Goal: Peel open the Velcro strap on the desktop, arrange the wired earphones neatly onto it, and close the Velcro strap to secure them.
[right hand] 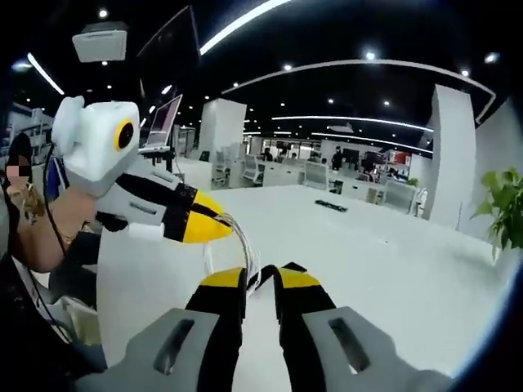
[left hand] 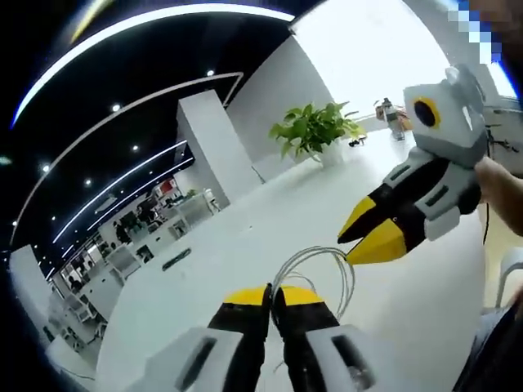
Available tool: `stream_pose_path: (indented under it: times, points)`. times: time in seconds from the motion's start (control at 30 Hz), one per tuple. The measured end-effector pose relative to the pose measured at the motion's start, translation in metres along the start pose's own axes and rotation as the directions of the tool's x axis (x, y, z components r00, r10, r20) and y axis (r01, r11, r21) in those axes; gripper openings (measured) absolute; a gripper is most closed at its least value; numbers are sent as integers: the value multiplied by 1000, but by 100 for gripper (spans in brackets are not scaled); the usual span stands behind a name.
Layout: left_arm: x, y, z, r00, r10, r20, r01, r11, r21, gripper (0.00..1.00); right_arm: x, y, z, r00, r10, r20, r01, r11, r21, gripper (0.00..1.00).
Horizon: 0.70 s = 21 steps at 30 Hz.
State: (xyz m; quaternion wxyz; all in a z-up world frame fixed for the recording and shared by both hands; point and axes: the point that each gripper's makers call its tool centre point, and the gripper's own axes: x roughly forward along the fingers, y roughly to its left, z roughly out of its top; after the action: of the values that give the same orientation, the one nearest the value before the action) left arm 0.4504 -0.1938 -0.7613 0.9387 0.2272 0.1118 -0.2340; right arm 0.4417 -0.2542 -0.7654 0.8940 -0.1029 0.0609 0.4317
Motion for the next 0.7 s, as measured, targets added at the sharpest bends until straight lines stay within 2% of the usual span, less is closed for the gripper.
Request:
stream_pose_path:
  times: [0.1,0.27,0.37,0.5,0.7]
  points:
    - [0,3,-1,1000,7,-7,-7,1000,3,8,1,4,-5,1000,7,6,-7,1000,4,16]
    - [1,4,-6,1000,11,-18,-11,1000,11,8,16,-15,-25,999,12,-53,-12,1000,-2,16]
    - [0,4,-7,1000,12,-18,-12,1000,15,8,25,-22,-28,997,15,-70,-16,1000,-13,16]
    - [0,3,-7,1000,13,-18,-13,1000,20,8,38,-5,-24,992,107,-67,-110,992,-56,18]
    - [0,5,-8,999,24,-22,-23,999,30,8,46,1,-21,993,111,-50,-114,992,-63,19]
